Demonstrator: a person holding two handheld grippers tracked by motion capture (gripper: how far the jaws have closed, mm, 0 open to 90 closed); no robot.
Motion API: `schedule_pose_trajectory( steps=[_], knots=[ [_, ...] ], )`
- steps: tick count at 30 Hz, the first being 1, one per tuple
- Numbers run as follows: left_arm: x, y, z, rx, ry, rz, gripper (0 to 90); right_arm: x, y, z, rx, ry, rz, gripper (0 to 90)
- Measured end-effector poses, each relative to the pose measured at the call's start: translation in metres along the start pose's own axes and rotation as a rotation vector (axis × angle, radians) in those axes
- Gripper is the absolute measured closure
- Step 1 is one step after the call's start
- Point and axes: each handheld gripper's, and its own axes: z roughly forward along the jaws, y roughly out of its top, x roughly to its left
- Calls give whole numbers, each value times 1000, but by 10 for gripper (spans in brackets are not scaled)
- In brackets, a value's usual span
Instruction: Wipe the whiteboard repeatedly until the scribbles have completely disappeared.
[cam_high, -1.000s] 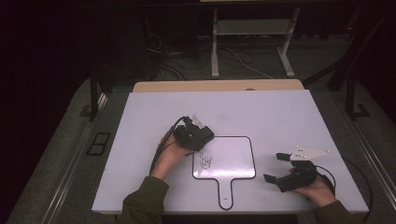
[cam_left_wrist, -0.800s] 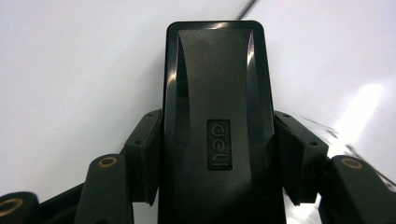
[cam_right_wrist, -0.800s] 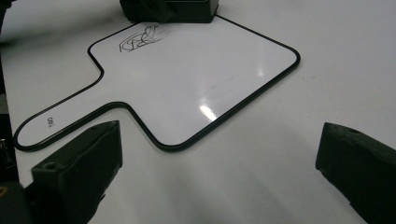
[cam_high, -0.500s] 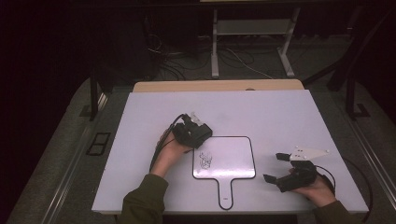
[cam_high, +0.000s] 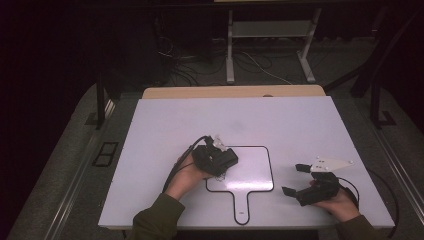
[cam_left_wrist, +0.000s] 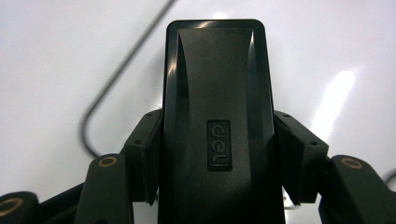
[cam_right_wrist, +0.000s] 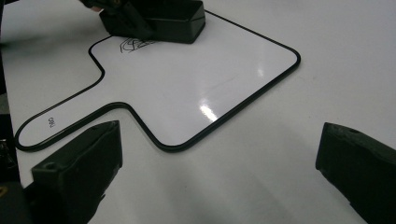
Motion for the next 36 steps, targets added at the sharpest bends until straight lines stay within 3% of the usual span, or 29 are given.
schedule_pose_trajectory(
  steps=[4, 10, 13, 24, 26, 30, 36],
  knots=[
    [-12, -5, -2, -16, -56, 4, 389, 0, 0, 0, 0, -1, 0, 0],
    [-22, -8, -5, -20, -84, 19, 389, 0, 0, 0, -1, 0, -2, 0],
    [-18, -9, -4, -33, -72, 14, 389, 1, 0, 1, 0, 1, -5, 0],
    [13, -21, -12, -52, -16, -71, 389, 1, 0, 0, 1, 0, -4, 0],
    [14, -24, -17, -73, -30, -83, 388, 0, 0, 0, 0, 0, -5, 0],
    [3, -25, -27, -88, -43, -72, 389, 0, 0, 1, 0, 0, -5, 0],
    [-22, -24, -23, -72, -75, -25, 388, 0, 0, 1, 0, -1, -5, 0]
  ],
)
